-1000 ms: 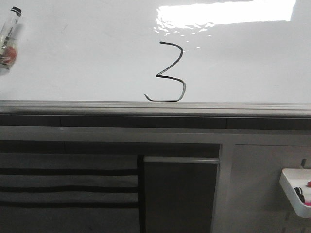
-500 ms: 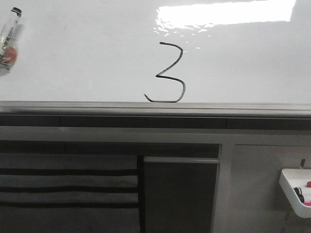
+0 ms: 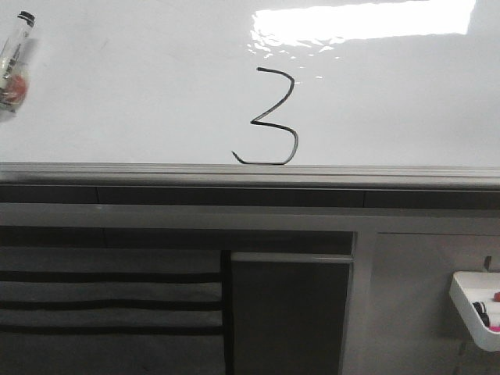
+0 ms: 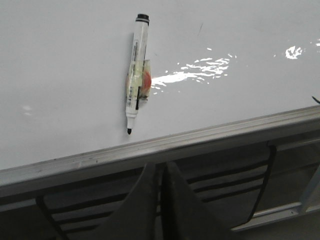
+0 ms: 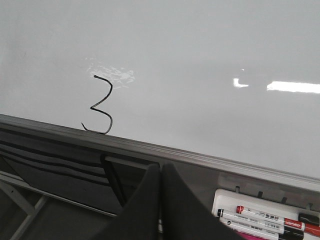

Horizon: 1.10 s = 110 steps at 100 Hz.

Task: Write number 3 on whiteboard

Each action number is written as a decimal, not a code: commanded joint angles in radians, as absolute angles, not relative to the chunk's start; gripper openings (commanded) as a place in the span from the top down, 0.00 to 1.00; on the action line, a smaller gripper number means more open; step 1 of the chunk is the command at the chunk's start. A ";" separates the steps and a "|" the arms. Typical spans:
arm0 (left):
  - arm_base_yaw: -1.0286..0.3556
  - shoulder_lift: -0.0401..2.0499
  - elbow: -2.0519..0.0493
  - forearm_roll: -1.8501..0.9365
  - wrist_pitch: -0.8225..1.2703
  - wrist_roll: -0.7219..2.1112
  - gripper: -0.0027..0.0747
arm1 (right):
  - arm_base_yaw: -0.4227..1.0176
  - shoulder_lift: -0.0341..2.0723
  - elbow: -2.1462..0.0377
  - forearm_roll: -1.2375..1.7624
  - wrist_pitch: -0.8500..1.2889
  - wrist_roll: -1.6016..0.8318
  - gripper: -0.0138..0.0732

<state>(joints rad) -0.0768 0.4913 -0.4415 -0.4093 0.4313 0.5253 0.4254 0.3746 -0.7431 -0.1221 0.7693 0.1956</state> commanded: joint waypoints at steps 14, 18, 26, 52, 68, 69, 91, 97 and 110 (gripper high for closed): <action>-0.090 0.492 -0.446 -0.434 0.358 0.516 0.99 | 0.420 0.382 -0.765 -0.142 0.690 0.194 0.93; -0.096 0.481 -0.443 -0.434 0.358 0.516 0.99 | 0.420 0.382 -0.765 -0.142 0.690 0.194 0.93; -0.096 0.446 -0.426 -0.434 0.350 0.516 0.99 | 0.420 0.382 -0.765 -0.142 0.690 0.194 0.93; -0.096 0.263 -0.262 -0.423 0.107 0.516 0.99 | 0.420 0.382 -0.765 -0.142 0.690 0.194 0.93; -0.096 0.164 -0.111 -0.451 -0.079 0.516 0.99 | 0.420 0.382 -0.765 -0.142 0.690 0.194 0.93; -0.096 0.159 -0.104 -0.451 -0.085 0.516 0.99 | 0.420 0.382 -0.765 -0.142 0.690 0.194 0.93; -0.092 -0.022 0.006 -0.453 -0.080 0.519 0.99 | 0.420 0.382 -0.765 -0.142 0.690 0.194 0.93; -0.092 -0.038 0.009 -0.449 -0.088 0.519 0.99 | 0.420 0.387 -0.765 -0.142 0.690 0.194 0.93; -0.075 -0.038 0.009 -0.449 -0.098 0.519 0.99 | 0.420 0.387 -0.765 -0.142 0.690 0.194 0.93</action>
